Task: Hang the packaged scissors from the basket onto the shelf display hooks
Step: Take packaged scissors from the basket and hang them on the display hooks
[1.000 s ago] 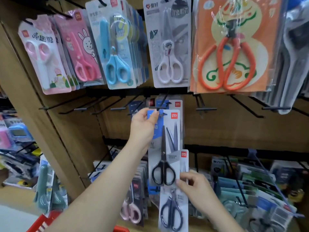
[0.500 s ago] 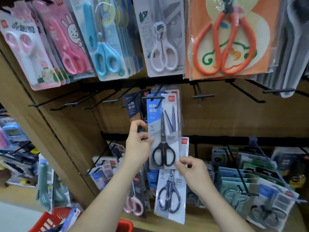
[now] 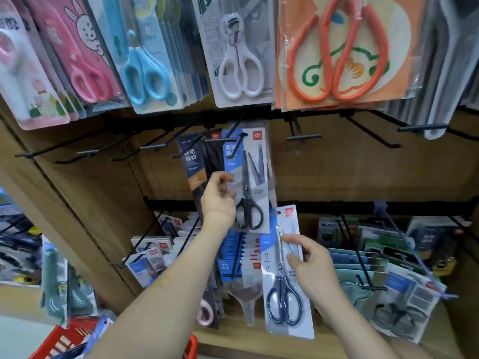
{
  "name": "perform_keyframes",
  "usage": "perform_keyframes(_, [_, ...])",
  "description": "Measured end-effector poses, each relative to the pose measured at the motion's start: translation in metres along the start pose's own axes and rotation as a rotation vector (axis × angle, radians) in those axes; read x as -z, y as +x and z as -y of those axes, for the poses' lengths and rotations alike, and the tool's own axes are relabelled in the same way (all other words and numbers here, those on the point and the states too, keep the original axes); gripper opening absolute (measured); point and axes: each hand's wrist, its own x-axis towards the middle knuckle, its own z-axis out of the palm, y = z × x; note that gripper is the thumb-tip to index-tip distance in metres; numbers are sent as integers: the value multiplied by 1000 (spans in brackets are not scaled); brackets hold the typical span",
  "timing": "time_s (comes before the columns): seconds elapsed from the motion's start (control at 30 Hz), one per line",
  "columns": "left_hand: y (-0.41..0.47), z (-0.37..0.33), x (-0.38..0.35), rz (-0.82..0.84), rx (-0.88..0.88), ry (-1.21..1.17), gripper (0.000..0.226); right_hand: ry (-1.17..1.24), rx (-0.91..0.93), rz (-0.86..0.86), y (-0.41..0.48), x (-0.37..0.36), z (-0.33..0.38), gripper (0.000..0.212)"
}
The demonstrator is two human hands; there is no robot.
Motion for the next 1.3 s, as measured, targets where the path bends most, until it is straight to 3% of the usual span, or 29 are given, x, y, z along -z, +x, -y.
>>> perform_keyframes(0.1, [3,0,1,48,-52,111,30,24,-24,-29,-5,7,1,39])
perform_keyframes(0.23, [5,-1,3,77,-58,268,25,153,-17,-77,-16,14,5,25])
perform_keyframes(0.4, [-3,-7,18,145,27,319,19,198,16,-8,-31,14,16,38])
perform_keyframes(0.5, [-37,-12,33,156,59,182,12,208,39,55,-34,13,22,36])
perform_keyframes(0.63, [-99,-24,48,344,335,-255,15,231,124,125,-38,5,31,48])
perform_keyframes(0.87, [-118,-41,64,182,158,-391,12,221,219,151,-50,-9,48,65])
perform_keyframes(0.93, [-112,-48,70,128,96,-389,13,233,202,184,-50,-12,51,57])
perform_keyframes(1.07, [-97,-60,76,70,56,-375,15,205,122,251,-46,-22,56,19])
perform_keyframes(1.17, [-86,-66,78,61,15,-359,17,124,-7,328,-46,-26,52,24])
perform_keyframes(1.3, [-71,-70,74,80,-31,-326,17,204,-150,409,-45,-23,42,20])
